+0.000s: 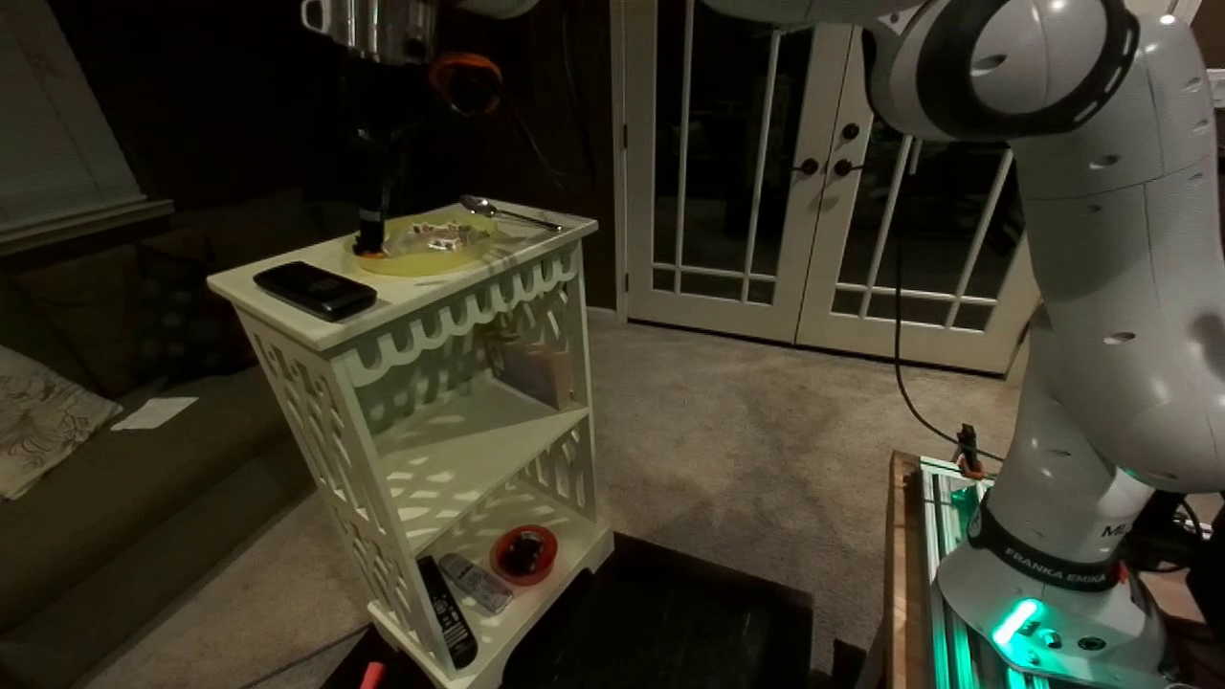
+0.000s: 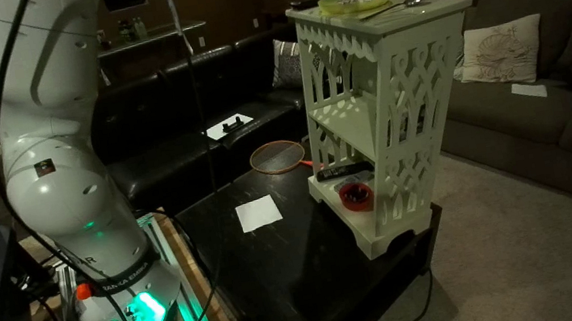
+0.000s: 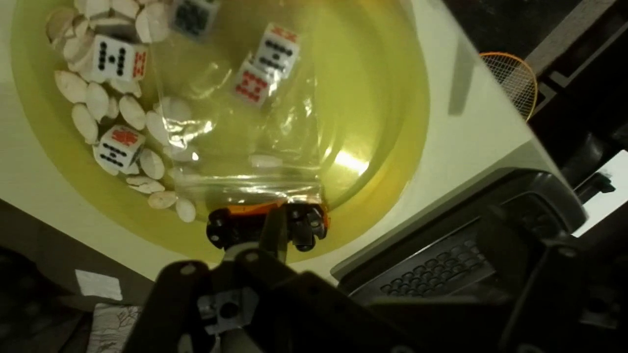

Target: Take the black item off of the plate

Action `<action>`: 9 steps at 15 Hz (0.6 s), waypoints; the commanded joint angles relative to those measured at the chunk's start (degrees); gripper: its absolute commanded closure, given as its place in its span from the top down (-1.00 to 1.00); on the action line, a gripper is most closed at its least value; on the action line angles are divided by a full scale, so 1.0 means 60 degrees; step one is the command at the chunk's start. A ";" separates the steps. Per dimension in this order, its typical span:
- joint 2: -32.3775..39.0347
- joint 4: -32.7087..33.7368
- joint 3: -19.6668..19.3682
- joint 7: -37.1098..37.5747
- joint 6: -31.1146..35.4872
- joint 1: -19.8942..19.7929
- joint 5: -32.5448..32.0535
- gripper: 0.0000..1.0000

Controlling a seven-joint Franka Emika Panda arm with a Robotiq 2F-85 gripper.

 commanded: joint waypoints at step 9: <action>0.0731 0.0748 -0.0070 -0.0335 0.0409 -0.0040 -0.0077 1.00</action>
